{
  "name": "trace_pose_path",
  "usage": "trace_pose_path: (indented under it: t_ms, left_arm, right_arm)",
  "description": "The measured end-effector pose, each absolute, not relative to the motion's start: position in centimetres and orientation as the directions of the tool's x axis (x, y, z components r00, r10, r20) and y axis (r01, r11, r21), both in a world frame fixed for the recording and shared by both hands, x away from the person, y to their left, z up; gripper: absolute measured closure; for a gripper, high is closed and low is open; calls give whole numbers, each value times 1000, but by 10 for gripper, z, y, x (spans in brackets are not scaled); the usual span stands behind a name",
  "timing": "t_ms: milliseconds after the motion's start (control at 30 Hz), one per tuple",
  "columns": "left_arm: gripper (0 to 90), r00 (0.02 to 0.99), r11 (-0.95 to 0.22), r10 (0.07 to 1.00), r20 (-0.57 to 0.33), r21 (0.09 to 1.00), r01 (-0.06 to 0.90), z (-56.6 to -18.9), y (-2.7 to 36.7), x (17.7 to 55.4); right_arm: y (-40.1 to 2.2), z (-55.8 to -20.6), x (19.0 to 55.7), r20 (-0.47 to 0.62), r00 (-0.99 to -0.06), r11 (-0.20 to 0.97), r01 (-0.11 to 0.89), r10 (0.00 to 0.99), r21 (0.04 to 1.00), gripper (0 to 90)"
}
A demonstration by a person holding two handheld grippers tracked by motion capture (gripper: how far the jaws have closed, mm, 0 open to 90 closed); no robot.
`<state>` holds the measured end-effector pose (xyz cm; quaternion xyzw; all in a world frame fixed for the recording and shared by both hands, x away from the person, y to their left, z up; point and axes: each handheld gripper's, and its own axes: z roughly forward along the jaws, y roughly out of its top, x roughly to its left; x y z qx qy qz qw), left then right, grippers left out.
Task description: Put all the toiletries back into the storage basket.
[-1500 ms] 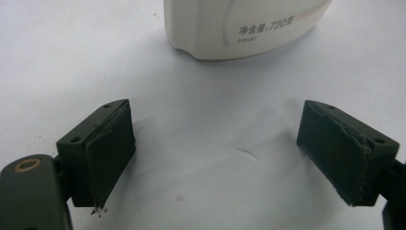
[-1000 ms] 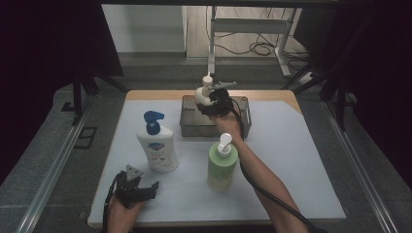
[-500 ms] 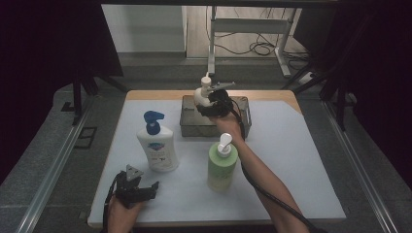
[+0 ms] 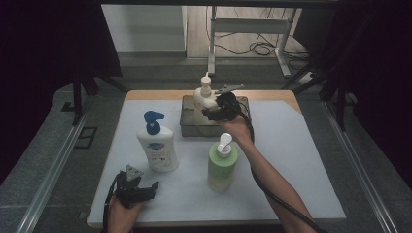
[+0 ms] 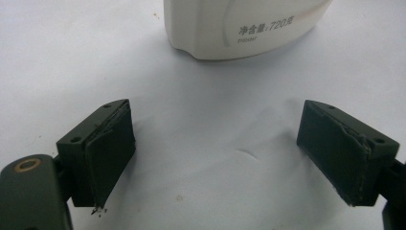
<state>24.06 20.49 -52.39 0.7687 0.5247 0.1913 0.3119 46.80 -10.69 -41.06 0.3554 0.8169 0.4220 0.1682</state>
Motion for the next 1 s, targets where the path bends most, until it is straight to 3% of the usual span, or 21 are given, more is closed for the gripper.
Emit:
trace_pose_path:
  t_ms: [667,800,1000]
  left_arm:
    - [125,375,-253,926,-35,681,687,-524,205,241]
    - [124,376,-253,926,-35,680,688,-524,205,241]
    - [125,376,-255,926,-34,679,688,-524,205,241]
  right_arm:
    - [-149,-415,445,76,-727,389,450,683,804,378]
    - [-158,-419,452,99,-702,372,485,705,792,472]
    - [-162,-427,462,84,-681,383,504,728,774,721]
